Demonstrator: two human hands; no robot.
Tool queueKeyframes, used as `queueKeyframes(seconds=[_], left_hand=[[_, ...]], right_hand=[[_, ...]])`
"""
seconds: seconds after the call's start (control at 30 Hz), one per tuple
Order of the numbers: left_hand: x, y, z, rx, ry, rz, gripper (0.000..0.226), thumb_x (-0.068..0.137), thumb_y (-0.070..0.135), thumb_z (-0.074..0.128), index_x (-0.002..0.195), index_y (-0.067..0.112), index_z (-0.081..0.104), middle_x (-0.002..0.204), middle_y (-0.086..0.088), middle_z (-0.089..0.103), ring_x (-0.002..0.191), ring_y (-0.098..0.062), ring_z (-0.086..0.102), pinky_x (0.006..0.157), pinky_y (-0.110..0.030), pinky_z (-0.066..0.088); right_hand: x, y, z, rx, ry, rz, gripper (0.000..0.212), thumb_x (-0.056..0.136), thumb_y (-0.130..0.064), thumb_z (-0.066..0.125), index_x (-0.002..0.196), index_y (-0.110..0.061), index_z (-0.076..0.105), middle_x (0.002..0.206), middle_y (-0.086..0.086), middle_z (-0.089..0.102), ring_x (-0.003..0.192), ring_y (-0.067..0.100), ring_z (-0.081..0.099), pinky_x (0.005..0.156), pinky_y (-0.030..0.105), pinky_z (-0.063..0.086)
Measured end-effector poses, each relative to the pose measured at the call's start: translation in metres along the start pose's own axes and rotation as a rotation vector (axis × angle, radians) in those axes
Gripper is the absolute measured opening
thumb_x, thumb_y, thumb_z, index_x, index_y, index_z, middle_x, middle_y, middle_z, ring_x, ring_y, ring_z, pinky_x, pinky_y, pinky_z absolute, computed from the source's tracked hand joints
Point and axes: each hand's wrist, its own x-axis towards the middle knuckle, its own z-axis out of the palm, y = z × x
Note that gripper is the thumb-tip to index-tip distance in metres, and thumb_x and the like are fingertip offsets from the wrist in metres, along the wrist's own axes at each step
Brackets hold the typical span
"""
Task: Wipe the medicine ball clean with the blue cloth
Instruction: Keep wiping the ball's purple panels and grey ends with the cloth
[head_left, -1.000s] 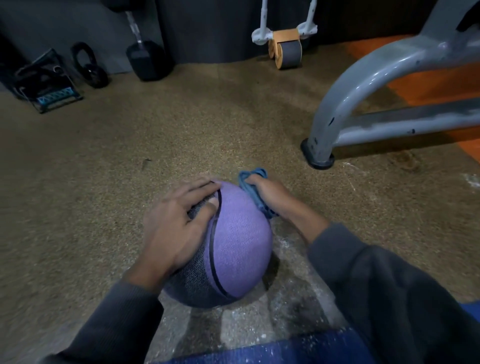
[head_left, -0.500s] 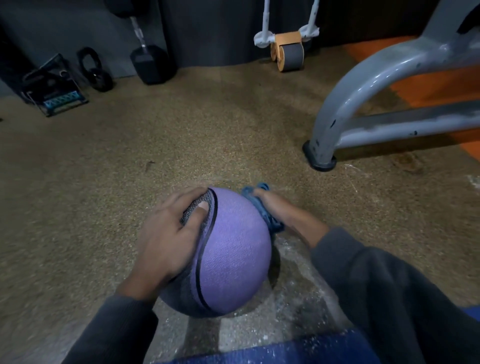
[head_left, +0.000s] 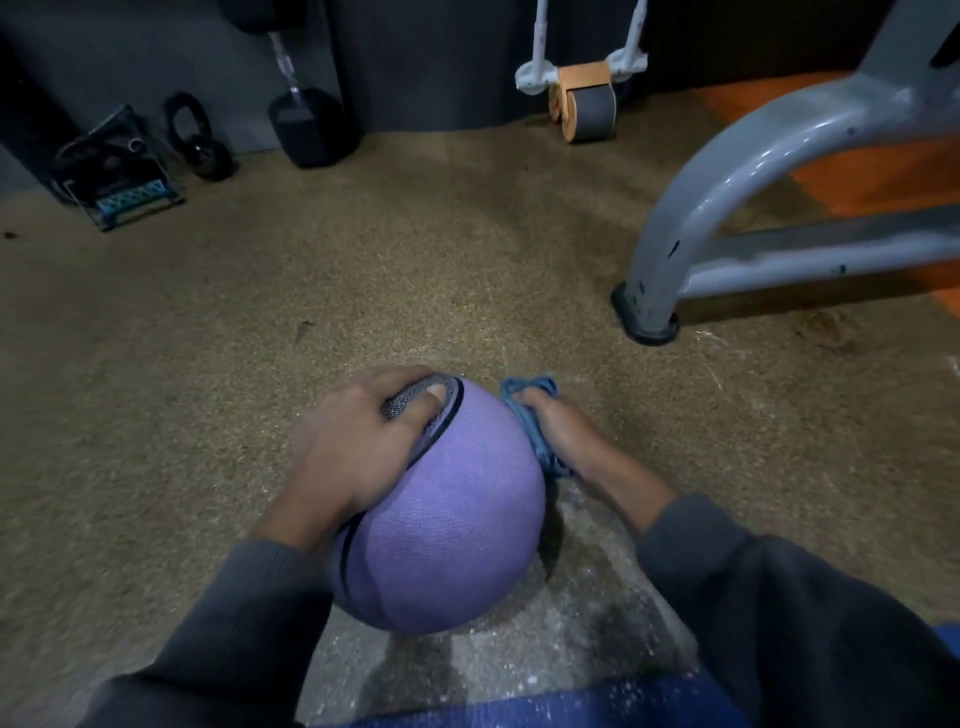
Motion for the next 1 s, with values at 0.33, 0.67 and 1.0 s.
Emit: queueKeyframes(seconds=[0.33, 0.67, 1.0], left_hand=[[0.013, 0.028, 0.014, 0.219, 0.034, -0.159, 0.063, 0.089, 0.065, 0.031, 0.127, 0.025, 0.061, 0.133, -0.010, 0.060, 0.119, -0.035, 0.053, 0.098, -0.045, 0.042], [0.040, -0.017, -0.009, 0.054, -0.082, -0.143, 0.078, 0.063, 0.089, 0.036, 0.125, 0.048, 0.060, 0.134, 0.010, 0.062, 0.123, -0.025, 0.056, 0.103, -0.044, 0.042], [0.030, -0.045, -0.014, -0.062, -0.056, -0.104, 0.080, 0.064, 0.085, 0.039, 0.129, 0.043, 0.060, 0.137, 0.009, 0.060, 0.125, -0.020, 0.055, 0.107, -0.040, 0.039]], right_hand=[[-0.035, 0.021, 0.023, 0.010, 0.357, -0.120, 0.045, 0.084, -0.055, 0.044, 0.102, -0.020, 0.065, 0.094, 0.003, 0.069, 0.092, 0.030, 0.065, 0.081, 0.041, 0.048], [-0.029, 0.021, 0.041, 0.079, 0.236, -0.309, 0.032, 0.094, -0.047, 0.046, 0.117, -0.030, 0.060, 0.116, -0.006, 0.064, 0.106, 0.016, 0.060, 0.084, 0.029, 0.044], [-0.060, -0.009, 0.057, -0.307, 0.274, -0.680, 0.051, 0.084, -0.049, 0.043, 0.133, -0.037, 0.048, 0.133, -0.015, 0.050, 0.117, 0.009, 0.046, 0.094, 0.031, 0.038]])
